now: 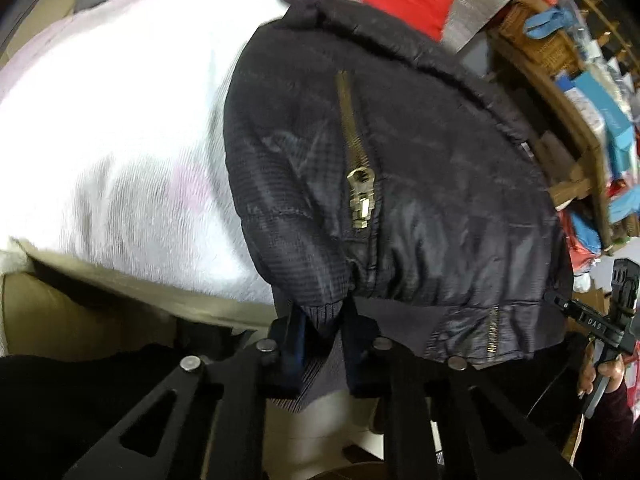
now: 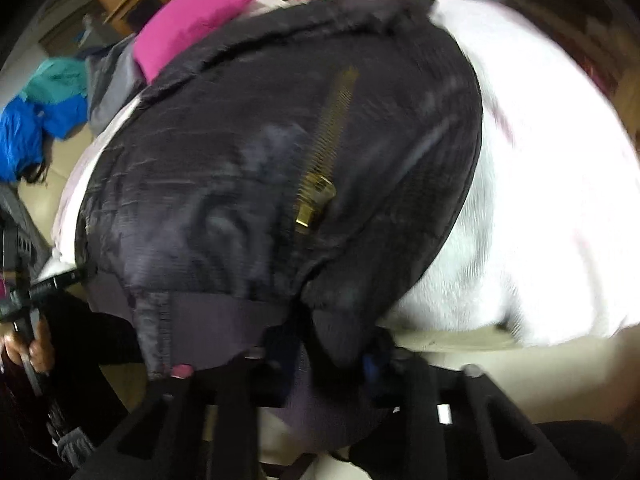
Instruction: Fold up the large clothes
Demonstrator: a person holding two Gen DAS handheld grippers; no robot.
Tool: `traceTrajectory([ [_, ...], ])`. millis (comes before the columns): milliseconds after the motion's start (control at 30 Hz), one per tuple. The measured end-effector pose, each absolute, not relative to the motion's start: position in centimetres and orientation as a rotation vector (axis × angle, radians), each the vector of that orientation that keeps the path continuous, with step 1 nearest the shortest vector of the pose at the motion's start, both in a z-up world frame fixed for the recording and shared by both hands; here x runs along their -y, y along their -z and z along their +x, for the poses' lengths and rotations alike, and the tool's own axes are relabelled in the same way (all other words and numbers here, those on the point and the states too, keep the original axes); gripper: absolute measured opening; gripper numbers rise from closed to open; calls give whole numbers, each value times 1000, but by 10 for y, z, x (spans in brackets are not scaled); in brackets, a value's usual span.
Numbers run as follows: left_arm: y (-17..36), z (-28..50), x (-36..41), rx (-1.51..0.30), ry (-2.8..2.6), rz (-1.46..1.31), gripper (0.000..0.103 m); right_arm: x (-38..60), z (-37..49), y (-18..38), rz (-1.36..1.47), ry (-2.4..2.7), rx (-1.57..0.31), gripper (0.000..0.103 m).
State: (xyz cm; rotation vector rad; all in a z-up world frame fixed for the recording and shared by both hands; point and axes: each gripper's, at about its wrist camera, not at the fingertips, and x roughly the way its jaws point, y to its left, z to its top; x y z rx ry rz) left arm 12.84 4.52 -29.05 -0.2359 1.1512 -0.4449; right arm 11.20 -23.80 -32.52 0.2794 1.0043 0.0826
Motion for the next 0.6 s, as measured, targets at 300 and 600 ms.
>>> traceTrajectory([
  [300,247,107,-48,-918,592,-255,21,233,118,309,290,-157,-976,21],
  [600,291,131,-36,-1183,474,-264,53,229,121,333,238,-73,-1055,68],
])
